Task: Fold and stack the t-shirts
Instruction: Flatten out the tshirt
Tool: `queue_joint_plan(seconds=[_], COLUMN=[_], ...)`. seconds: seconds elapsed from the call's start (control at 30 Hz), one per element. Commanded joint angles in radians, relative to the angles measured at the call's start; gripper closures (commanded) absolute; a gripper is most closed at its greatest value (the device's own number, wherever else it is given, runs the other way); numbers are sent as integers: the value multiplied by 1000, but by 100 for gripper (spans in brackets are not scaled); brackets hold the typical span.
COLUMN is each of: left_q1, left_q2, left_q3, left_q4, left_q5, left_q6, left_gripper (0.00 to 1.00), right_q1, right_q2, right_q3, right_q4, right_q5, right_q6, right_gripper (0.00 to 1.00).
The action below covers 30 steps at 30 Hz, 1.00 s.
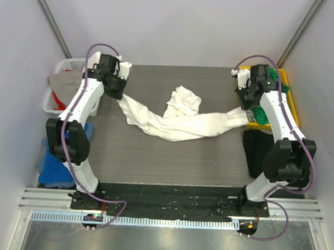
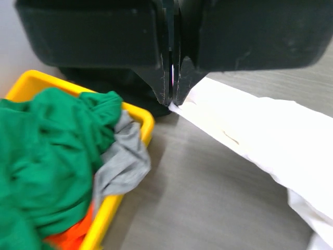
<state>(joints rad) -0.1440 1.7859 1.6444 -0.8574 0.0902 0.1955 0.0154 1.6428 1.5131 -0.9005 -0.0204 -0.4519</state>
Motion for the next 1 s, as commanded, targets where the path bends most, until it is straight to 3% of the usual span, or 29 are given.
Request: queue_joint_plan(seconds=[0.0, 0.23, 0.5, 0.8, 0.97], left_q1=[-5, 0, 58, 210, 215], left_q2=[-109, -163, -258, -237, -230], left_q3=[98, 203, 146, 195, 192], left_q4=[81, 150, 320, 310, 301], left_q5=[154, 13, -223, -222, -196], left_q6=[-128, -116, -116, -130, -128], left_gripper=[100, 100, 100, 100, 100], right_q1=[-3, -2, -3, -75, -91], right_q2=[-67, -60, -41, -5, 5], right_q3=[119, 286, 338, 328, 328], right_q4=[-28, -41, -35, -34, -37], right_q5=[16, 134, 260, 309, 301], right_q6=[35, 27, 7, 13, 19], right_gripper=[99, 99, 99, 99, 99])
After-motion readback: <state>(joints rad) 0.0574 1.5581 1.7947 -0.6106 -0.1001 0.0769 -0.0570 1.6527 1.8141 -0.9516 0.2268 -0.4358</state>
